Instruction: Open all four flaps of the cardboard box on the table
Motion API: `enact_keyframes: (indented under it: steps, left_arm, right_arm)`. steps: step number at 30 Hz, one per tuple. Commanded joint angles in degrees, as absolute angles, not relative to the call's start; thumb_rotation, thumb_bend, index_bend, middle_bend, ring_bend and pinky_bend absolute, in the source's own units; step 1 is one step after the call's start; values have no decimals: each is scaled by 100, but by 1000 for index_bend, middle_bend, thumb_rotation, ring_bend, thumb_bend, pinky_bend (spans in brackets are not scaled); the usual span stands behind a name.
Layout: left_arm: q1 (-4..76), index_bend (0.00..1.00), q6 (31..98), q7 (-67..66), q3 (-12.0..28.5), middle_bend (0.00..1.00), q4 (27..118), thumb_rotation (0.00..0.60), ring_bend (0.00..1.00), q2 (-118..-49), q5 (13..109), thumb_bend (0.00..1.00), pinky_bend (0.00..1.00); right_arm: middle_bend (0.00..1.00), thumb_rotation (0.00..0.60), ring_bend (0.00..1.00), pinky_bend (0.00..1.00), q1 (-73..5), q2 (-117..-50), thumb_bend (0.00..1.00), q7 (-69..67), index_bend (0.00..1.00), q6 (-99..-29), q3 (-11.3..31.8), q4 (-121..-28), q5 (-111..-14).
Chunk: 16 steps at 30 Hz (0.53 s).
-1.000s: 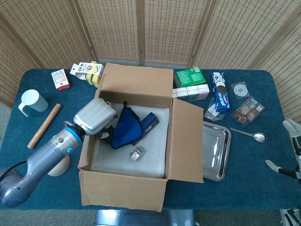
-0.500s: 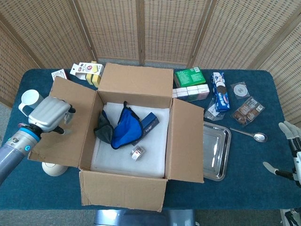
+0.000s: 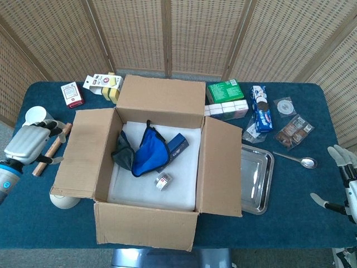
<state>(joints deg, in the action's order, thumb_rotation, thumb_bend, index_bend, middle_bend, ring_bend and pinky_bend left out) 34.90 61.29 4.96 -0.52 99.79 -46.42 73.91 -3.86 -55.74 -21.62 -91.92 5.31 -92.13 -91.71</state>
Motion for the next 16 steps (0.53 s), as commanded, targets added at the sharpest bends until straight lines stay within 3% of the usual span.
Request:
enact_keyframes:
  steps: [1, 6, 16]
  left_arm:
    - [2865, 150, 6855, 891, -156, 0, 9678, 600, 0, -4851, 7818, 176, 54]
    - [2064, 50, 7802, 1201, -350, 0, 9341, 600, 0, -5165, 8130, 175, 9]
    - [852, 18, 9134, 1354, -704, 0, 8594, 600, 0, -5969, 8827, 175, 0]
  right_arm:
    - [0, 600, 0, 16, -395, -5606, 0, -2014, 0, -9175, 514, -9171, -9188]
    - [0, 600, 0, 0, -411, -5603, 0, -1781, 0, -9106, 463, -9219, -9229]
    - [0, 600, 0, 0, -380, -5649, 0, -1207, 0, -9115, 510, -9250, -9063]
